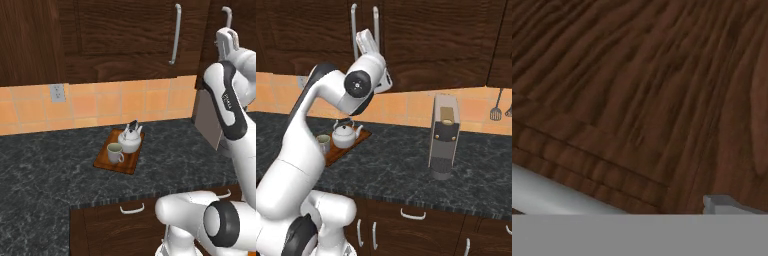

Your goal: Pick the kettle from the counter and place it on the tray. Then pick the mug from the cabinet and place it on the tray. Then close the cabinet doors.

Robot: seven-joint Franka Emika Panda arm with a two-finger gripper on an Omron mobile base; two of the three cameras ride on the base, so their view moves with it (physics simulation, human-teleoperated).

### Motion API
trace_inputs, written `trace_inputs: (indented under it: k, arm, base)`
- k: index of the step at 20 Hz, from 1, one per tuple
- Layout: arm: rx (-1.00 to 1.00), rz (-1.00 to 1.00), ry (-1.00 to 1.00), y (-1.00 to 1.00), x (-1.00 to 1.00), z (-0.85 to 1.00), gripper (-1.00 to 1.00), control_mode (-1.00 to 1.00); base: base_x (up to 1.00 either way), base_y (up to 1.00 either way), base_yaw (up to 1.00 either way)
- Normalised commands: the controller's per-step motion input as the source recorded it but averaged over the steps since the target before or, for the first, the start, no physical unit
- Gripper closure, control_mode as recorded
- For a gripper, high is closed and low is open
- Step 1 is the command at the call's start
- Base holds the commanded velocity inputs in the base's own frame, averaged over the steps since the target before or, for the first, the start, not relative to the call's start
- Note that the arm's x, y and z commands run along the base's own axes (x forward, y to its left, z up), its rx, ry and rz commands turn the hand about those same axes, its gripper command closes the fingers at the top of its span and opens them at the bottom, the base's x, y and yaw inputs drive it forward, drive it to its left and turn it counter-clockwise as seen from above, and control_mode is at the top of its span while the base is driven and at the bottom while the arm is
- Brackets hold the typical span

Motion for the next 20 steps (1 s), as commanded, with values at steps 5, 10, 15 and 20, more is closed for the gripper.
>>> trace_inputs:
  k: [5, 10, 15, 20]
  arm:
    - [0.02, 0.06, 0.07, 0.08, 0.81, -0.01, -1.00, -1.00]
    - [0.00, 0.01, 0.04, 0.00, 0.70, -0.05, -1.00, -1.00]
    - [-0.01, 0.00, 0.05, -0.01, 0.64, -0.11, -1.00, -1.00]
    - [-0.04, 0.00, 0.04, -0.09, 0.51, -0.17, -1.00, -1.00]
  base:
    - [0.00, 0.00, 0.00]
    - [0.00, 0.00, 0.00]
    - [0.00, 0.00, 0.00]
    - [0.00, 0.00, 0.00]
